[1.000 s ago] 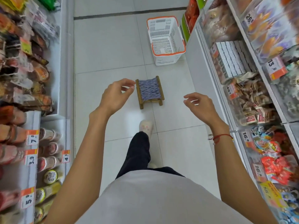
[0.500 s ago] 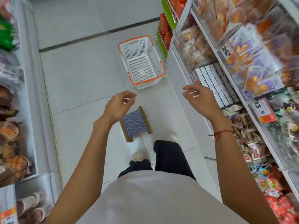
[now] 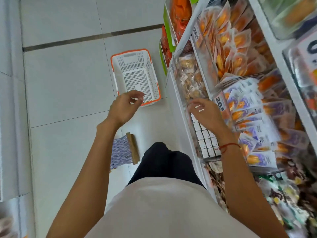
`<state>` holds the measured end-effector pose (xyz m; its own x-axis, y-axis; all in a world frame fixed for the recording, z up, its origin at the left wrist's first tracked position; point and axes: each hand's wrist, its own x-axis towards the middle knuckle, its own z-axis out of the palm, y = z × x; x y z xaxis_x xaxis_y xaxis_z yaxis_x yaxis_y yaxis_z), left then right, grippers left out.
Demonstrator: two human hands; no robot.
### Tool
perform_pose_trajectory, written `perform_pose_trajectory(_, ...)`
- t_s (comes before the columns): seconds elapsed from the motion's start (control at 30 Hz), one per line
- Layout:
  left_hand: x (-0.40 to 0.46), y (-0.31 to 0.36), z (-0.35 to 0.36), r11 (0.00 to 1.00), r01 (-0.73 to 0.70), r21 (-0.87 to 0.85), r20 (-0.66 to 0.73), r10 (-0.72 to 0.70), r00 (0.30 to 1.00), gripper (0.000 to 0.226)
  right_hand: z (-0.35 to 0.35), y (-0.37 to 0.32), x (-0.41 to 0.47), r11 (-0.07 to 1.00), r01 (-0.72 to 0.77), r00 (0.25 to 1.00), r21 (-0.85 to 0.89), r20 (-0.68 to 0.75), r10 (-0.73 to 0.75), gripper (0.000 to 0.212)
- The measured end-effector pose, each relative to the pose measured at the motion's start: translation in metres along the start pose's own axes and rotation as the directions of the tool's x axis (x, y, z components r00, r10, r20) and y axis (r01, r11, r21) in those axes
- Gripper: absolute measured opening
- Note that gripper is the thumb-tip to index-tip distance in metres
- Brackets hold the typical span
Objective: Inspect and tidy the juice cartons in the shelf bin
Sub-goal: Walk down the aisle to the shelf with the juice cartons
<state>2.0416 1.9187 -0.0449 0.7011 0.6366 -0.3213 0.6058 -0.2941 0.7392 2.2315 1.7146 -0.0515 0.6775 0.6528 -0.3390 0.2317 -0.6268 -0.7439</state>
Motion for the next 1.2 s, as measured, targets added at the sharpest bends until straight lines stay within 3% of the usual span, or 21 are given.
perform_pose_trajectory(0.2,0.082,0.03,0.012,0.994,-0.073,0.082,0.065,0.068,0.996,0.022,-0.016,0.012,0.048,0.998,-0.058,0.998,0.006,-0.017,0.058,0.019)
perform_pose_trajectory(0.4,0.175,0.064,0.01,0.962,-0.228,0.151,0.275,0.181,0.944,0.024,-0.023,0.011,0.084,0.981,-0.178,0.967,0.082,-0.172,0.19,0.015)
perform_pose_trajectory(0.5,0.218,0.079,0.003,0.906,-0.353,0.234,0.418,0.234,0.878,0.022,-0.021,0.007,0.092,0.96,-0.272,0.922,0.067,-0.266,0.28,0.021)
perform_pose_trajectory(0.67,0.261,0.101,0.002,0.759,-0.57,0.316,0.641,0.272,0.718,0.025,-0.005,0.015,0.086,0.871,-0.45,0.808,0.198,-0.324,0.491,0.016)
perform_pose_trajectory(0.87,0.263,0.105,0.038,0.708,-0.662,0.245,0.719,0.326,0.614,0.021,0.025,0.035,0.062,0.771,-0.541,0.698,0.337,-0.33,0.635,0.013)
perform_pose_trajectory(1.07,0.251,0.055,0.107,0.733,-0.661,0.158,0.685,0.401,0.608,0.021,0.063,0.089,0.045,0.743,-0.57,0.669,0.35,-0.328,0.667,0.011)
perform_pose_trajectory(1.2,0.255,0.008,0.162,0.66,-0.735,0.157,0.646,0.494,0.582,0.025,0.095,0.141,0.041,0.764,-0.592,0.685,0.256,-0.34,0.645,0.016)
